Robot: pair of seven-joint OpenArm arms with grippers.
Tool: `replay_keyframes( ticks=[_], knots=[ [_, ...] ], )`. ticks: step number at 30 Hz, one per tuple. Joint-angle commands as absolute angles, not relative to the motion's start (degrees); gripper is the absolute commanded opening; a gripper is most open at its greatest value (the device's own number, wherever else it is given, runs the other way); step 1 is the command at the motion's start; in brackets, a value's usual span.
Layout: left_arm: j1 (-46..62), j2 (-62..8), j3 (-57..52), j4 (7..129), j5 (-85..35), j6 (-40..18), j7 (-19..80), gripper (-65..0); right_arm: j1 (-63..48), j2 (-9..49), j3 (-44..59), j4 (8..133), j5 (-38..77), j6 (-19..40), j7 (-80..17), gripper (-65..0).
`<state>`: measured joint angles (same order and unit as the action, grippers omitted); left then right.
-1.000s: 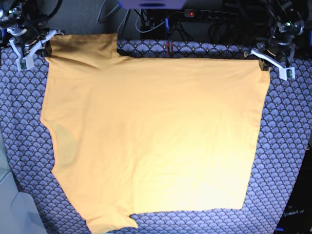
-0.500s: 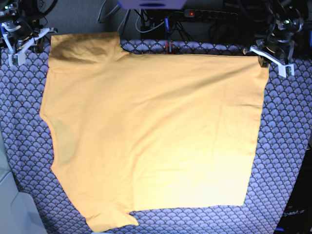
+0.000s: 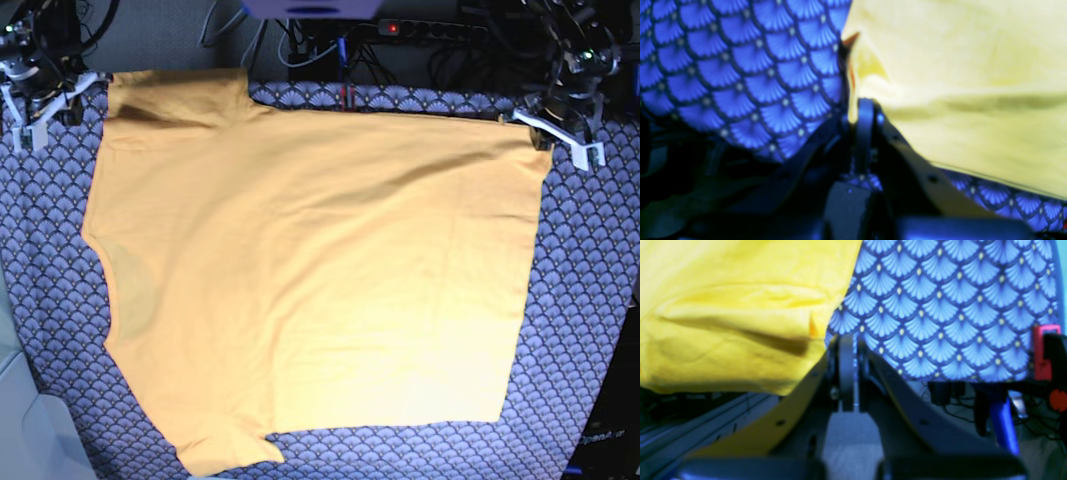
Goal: Fold the T-shirt properly
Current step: 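Grasp the shoulder corners with both grippers and pull them apart, then hold the shoulder corners with both grippers and adjust the grip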
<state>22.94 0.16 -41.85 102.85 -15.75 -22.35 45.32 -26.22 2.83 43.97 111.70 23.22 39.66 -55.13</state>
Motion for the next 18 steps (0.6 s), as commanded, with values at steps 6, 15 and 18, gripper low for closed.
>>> replay_keyframes(
  ticks=[6, 15, 18],
  knots=[
    [22.8, -0.3, -42.0, 103.8, -16.7, -22.5, 44.1, -65.0, -24.7, 3.6, 43.7, 112.4, 24.1, 40.0, -60.1, -60.1],
    [23.0, -0.3, -42.0, 103.8, -16.7, -22.5, 44.1, -65.0, -24.7, 2.4, 43.8, 112.2, 24.3, 40.0, -61.7, -36.5],
    [23.2, -0.3, -42.0, 103.8, -16.7, -22.5, 44.1, -65.0, -24.8, 1.6, 43.9, 112.2, 24.3, 40.0, -61.8, -33.6]
  ],
)
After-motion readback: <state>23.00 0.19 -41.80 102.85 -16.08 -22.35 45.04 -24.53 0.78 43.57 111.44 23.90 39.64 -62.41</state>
